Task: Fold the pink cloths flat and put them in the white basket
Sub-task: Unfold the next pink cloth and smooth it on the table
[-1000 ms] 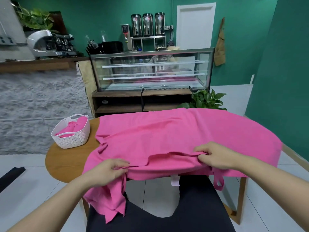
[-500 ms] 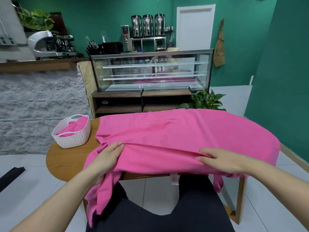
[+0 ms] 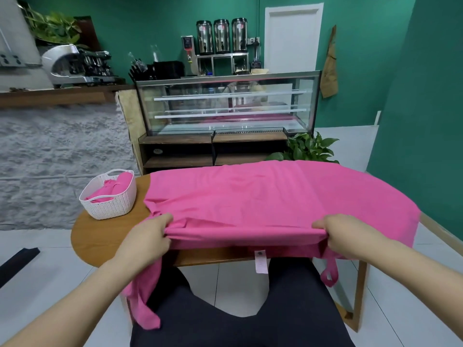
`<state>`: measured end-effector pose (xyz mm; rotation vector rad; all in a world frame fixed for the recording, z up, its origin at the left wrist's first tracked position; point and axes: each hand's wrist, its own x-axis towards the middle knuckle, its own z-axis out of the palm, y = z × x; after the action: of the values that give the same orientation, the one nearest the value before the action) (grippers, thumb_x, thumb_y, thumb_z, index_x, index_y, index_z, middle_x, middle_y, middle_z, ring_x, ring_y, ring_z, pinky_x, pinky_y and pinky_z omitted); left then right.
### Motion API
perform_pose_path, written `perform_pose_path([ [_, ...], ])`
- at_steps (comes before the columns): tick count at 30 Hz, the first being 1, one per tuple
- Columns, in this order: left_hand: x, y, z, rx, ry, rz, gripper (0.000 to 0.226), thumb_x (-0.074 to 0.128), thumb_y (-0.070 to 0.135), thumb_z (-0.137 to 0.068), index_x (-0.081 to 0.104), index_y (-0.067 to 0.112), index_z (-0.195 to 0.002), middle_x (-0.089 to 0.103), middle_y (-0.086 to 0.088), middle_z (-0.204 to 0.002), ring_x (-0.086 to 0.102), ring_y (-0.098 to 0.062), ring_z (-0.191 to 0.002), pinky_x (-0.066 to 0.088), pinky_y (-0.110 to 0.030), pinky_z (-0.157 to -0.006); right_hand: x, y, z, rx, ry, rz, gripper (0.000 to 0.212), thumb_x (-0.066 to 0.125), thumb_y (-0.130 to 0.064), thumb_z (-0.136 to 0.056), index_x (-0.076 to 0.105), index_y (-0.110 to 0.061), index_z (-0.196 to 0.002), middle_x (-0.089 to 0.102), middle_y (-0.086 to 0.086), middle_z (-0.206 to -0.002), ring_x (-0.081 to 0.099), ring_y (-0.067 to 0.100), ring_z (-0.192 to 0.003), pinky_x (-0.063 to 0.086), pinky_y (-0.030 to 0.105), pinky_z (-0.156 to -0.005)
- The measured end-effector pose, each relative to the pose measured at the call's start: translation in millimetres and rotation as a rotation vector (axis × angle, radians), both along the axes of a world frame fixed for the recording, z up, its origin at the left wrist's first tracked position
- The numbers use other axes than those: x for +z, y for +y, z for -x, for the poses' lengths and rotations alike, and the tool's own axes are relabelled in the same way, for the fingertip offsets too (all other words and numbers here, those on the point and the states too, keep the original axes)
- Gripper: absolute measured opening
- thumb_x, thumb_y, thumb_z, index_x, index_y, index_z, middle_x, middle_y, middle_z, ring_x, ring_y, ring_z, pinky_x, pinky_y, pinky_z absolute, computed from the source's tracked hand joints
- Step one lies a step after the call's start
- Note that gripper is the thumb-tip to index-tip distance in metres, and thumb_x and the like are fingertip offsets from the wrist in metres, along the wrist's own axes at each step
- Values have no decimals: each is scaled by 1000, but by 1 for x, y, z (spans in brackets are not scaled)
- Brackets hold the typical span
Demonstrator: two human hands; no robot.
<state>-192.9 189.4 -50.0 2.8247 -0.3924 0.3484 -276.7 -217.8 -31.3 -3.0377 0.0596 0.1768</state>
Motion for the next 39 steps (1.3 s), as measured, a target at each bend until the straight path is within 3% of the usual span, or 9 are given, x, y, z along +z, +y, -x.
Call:
perform_pose_path([
  [5,-5,8,-4,63,142,504,38,47,-11,-72,46,26,-83,62,-5,-74,55,-30,-71,47,-43,-72,-10,-4,-2,-78,-303,-396,40,42,7,-71,55,-30,-82,65,-5,-77,59,22,-77,51,38,-70],
  [11,5,6,15,-187,-8,102,27,58,53,-84,51,48,-109,66,12,-99,63,-22,-95,47,-34,-77,-14,-8,7,176,-264,-226,14,55,-45,-89,56,-53,-101,67,-22,-89,63,11,-85,49,28,-72],
  [13,6,12,16,-197,50,-190,69,47,88,-71,45,53,-130,59,22,-112,61,-12,-103,48,-31,-81,-13,-8,8,276,-105,103,59,45,-78,-82,43,-54,-136,62,-26,-113,62,7,-101,46,24,-79],
  [16,-3,20,8,-158,-19,-481,67,60,71,-77,44,50,-139,52,14,-109,65,-15,-88,45,-31,-60,-18,-6,2,303,-42,349,47,46,-57,-92,44,-49,-138,54,-12,-105,59,18,-89,47,30,-75],
  [19,-8,25,-1,-214,-198,-522,38,81,14,-56,71,34,-87,55,4,-91,60,-20,-61,26,-24,-37,-26,-7,-6,301,-153,461,23,54,-26,-85,65,-30,-105,45,-6,-93,52,23,-79,50,38,-66],
  [23,-16,31,-11,-278,-242,-273,45,72,-9,-41,74,17,-78,71,-8,-99,69,-32,-82,57,-37,-62,-25,-9,-16,213,-248,395,44,54,-8,-74,65,-29,-111,56,0,-124,55,26,-106,46,34,-77],
  [30,-16,27,-5,-169,-41,-98,34,57,1,-70,38,29,-72,54,9,-74,52,-23,-74,31,-33,-59,-16,-9,-14,94,-323,-60,41,49,-6,-74,60,-30,-105,70,-5,-91,62,26,-87,49,36,-75],
  [36,-10,40,7,-164,23,-314,55,40,85,-76,55,46,-110,61,16,-96,63,-15,-89,46,-31,-68,-11,-8,-3,281,-186,312,66,37,-76,-84,38,-47,-143,54,-13,-115,62,16,-85,41,30,-64],
  [39,-10,40,0,-81,63,-471,50,57,61,-84,52,41,-129,50,11,-106,64,-17,-93,49,-33,-67,-12,-2,-6,228,-135,420,48,51,-30,-91,48,-41,-138,45,-4,-115,48,20,-77,42,33,-63],
])
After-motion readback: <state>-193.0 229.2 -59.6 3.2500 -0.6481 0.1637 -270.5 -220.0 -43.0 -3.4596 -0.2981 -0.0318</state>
